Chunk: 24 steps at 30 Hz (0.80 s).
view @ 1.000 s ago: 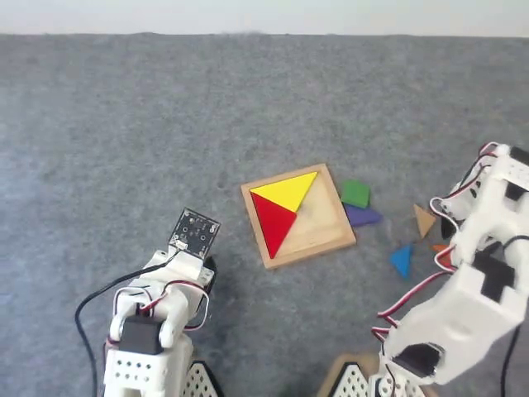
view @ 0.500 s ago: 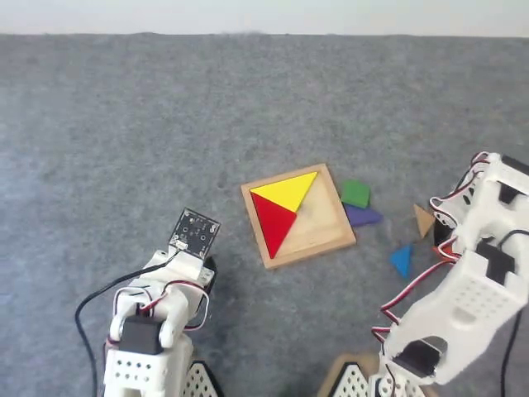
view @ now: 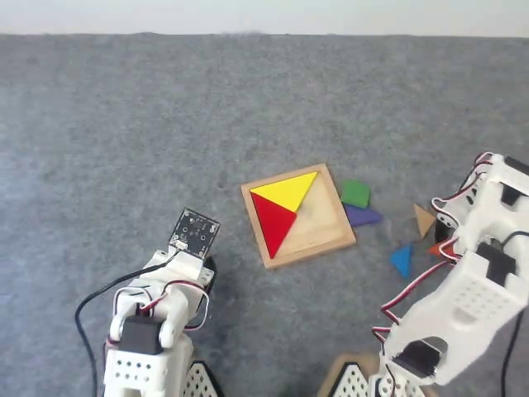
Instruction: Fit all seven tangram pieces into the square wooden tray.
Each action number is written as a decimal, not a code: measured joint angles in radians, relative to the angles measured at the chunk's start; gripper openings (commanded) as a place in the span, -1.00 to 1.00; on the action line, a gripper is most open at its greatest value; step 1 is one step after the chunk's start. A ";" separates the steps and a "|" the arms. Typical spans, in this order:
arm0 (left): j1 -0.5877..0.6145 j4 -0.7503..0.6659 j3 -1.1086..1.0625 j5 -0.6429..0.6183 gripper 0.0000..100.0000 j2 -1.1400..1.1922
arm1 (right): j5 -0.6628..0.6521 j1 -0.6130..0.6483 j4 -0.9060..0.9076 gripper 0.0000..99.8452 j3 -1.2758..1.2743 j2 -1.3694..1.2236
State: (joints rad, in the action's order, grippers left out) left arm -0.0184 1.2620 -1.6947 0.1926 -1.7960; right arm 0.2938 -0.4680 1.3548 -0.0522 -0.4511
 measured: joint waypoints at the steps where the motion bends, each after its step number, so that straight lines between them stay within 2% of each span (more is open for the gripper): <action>1: 0.000 0.000 0.000 0.000 -0.75 0.000 | -0.040 0.000 0.000 -0.98 0.000 0.000; 3: 0.000 0.000 0.000 0.000 -0.75 0.000 | -0.095 0.000 0.002 -0.98 0.000 0.009; 8: 0.000 0.000 0.000 0.000 -0.75 0.000 | -0.135 0.043 0.048 -0.98 -0.002 0.143; 12: 0.000 0.000 0.000 0.000 -0.75 0.000 | -0.227 0.124 0.141 -0.98 -0.002 0.313; 19: 0.000 0.000 0.000 0.000 -0.75 0.000 | -0.397 0.374 0.221 -0.98 -0.025 0.483; 24: 0.000 0.000 0.000 0.000 -0.75 0.000 | -0.428 0.631 0.087 -0.98 -0.121 0.474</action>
State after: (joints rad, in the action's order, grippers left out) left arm -0.0184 1.2620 -1.6947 0.1926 -1.7960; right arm -0.1343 0.1626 1.4423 -0.1734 0.0230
